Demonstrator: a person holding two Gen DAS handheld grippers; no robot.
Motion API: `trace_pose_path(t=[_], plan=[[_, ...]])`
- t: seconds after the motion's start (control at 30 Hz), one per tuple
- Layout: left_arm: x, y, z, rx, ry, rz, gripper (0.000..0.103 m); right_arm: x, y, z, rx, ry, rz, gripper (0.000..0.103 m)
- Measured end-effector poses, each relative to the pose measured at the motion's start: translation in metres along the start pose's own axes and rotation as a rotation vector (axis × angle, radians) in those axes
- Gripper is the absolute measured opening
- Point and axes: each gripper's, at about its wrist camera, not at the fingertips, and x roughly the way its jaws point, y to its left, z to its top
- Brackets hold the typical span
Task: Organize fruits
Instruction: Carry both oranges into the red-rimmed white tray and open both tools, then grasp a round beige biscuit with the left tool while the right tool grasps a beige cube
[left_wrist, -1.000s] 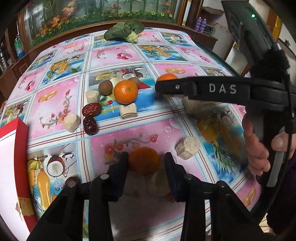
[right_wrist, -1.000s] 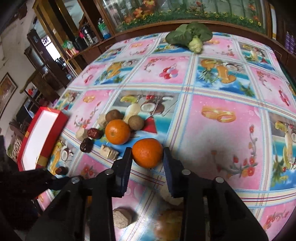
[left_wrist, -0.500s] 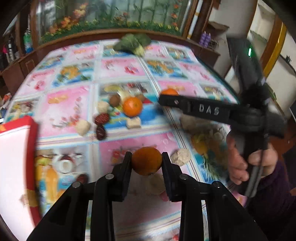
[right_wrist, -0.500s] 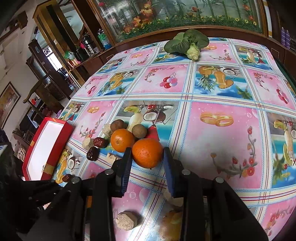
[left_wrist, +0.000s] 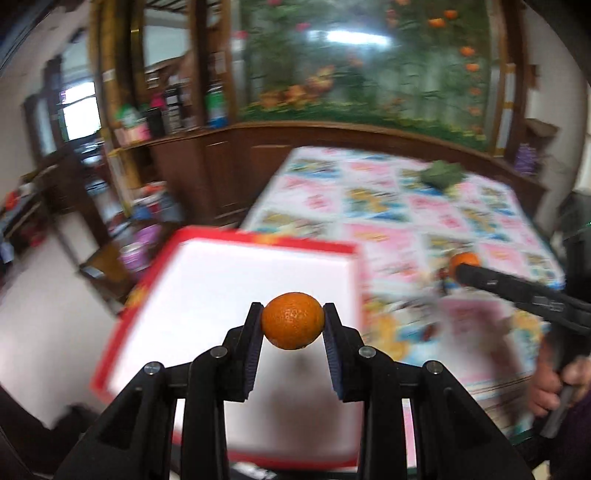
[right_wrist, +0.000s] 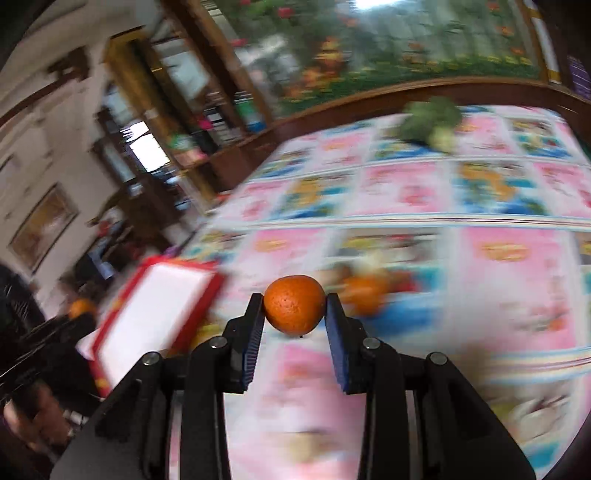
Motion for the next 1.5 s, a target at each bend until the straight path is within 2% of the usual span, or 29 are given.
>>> trace_pose_path(t=[0.1,0.2,0.3,0.5,0.67,0.73,0.77,0.8,0.87,0.93,1.0,1.1,1.2,1.33,1.4,1.5], plan=[[0.010,0.024,-0.017,-0.018,0.035,0.102,0.031,0.023,0.056,-0.004,-0.075,0.050,0.090,0.036],[0.026,0.041,-0.028,-0.055,0.090,0.121,0.031,0.050,0.113,-0.012,-0.193,0.118,0.122,0.035],[0.042,0.050,-0.038,-0.081,0.137,0.118,0.031,0.079,0.145,-0.021,-0.270,0.200,0.119,0.035],[0.053,0.052,-0.044,-0.070,0.167,0.125,0.032,0.131,0.162,-0.049,-0.306,0.355,0.061,0.036],[0.062,0.051,-0.050,-0.056,0.206,0.122,0.033,0.137,0.164,-0.060,-0.305,0.411,0.038,0.036],[0.061,0.048,-0.049,-0.050,0.210,0.125,0.046,0.135,0.167,-0.062,-0.325,0.421,0.021,0.038],[0.059,0.048,-0.048,-0.050,0.204,0.133,0.061,0.135,0.168,-0.062,-0.330,0.427,0.026,0.039],[0.056,0.048,-0.046,-0.052,0.189,0.143,0.069,0.134,0.165,-0.059,-0.331,0.425,0.026,0.040],[0.045,0.046,-0.040,-0.050,0.148,0.155,0.074,0.123,0.164,-0.054,-0.319,0.393,0.051,0.046],[0.036,0.040,-0.033,-0.055,0.117,0.130,0.077,0.105,0.155,-0.045,-0.296,0.330,0.076,0.066],[0.029,0.030,-0.028,-0.051,0.090,0.096,0.078,0.078,0.145,-0.038,-0.274,0.232,0.079,0.072],[0.018,0.002,-0.022,-0.001,0.049,0.016,0.079,0.045,0.116,-0.027,-0.243,0.149,0.054,0.072],[0.009,-0.036,-0.020,0.076,0.020,-0.092,0.079,0.007,0.069,-0.020,-0.184,0.074,-0.020,0.072],[0.006,-0.088,-0.025,0.160,0.037,-0.226,0.079,-0.043,-0.003,-0.023,-0.068,0.007,-0.177,0.072],[0.008,-0.114,-0.026,0.202,0.054,-0.267,0.079,-0.059,-0.032,-0.026,-0.029,0.001,-0.251,0.072],[0.010,-0.145,-0.031,0.253,0.088,-0.320,0.079,-0.081,-0.071,-0.031,0.043,-0.010,-0.318,0.072]])
